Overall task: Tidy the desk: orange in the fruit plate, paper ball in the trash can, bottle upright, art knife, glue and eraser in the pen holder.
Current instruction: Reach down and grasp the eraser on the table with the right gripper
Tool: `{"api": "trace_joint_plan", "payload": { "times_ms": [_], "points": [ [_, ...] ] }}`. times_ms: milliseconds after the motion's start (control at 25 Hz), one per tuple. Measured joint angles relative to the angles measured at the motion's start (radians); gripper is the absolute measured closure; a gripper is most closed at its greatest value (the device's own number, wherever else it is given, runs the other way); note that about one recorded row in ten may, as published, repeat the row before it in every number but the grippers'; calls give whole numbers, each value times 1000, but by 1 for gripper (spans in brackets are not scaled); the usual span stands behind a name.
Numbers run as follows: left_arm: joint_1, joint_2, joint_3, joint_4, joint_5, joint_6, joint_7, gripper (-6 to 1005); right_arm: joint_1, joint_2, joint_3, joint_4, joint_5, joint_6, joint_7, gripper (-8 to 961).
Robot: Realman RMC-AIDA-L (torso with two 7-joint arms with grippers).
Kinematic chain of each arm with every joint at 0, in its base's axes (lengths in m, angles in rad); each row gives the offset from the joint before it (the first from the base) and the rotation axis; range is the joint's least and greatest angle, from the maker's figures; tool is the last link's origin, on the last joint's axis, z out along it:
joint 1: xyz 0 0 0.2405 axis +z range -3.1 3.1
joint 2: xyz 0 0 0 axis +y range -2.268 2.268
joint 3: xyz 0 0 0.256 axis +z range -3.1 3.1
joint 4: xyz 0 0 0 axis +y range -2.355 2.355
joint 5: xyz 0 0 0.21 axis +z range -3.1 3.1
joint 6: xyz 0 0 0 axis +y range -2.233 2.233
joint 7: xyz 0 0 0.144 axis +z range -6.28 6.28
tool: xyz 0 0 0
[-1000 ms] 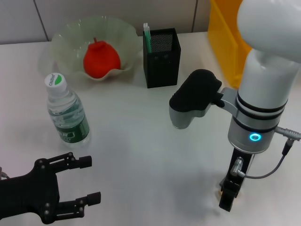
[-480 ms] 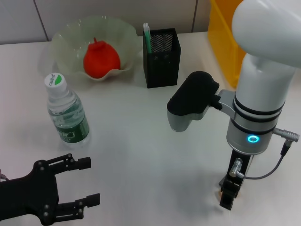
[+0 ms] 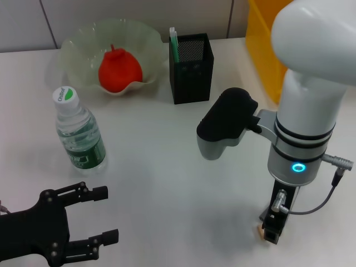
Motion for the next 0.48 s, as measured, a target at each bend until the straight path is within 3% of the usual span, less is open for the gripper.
{"api": "trace_joint_plan", "payload": {
  "times_ms": [80,480],
  "points": [
    [0,0,1,1,0,0,0,214,3,0,-25,-2,-1,4,9,558],
    [0,0,-1,2,0,2,0,214,4,0,-50,-35,-12,4,22,583]
  ]
}}
